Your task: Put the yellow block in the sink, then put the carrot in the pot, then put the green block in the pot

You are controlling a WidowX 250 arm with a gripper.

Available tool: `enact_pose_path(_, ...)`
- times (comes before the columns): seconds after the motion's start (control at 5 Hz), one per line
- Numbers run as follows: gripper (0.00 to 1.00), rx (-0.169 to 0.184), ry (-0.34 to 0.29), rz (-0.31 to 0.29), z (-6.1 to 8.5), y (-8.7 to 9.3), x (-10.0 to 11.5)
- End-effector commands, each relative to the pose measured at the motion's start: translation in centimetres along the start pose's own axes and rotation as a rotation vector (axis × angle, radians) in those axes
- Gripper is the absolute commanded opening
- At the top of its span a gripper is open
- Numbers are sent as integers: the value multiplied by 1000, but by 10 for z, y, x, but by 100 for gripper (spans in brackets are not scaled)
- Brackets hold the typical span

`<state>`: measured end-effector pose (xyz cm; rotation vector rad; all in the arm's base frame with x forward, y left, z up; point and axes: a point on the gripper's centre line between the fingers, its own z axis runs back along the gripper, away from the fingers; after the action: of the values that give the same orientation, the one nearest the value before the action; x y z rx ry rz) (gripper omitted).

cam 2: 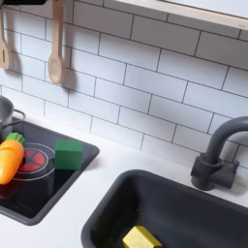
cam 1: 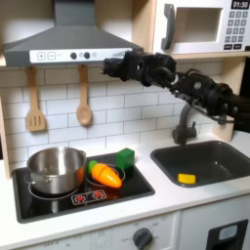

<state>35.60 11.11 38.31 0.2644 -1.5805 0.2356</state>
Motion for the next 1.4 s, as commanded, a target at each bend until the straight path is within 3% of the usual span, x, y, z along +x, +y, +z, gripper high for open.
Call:
enact_pose_path(0.0,0,37,-13,-6,-13,13,5)
enact_pose_path(1.2,0,57,24,9,-48,15,8)
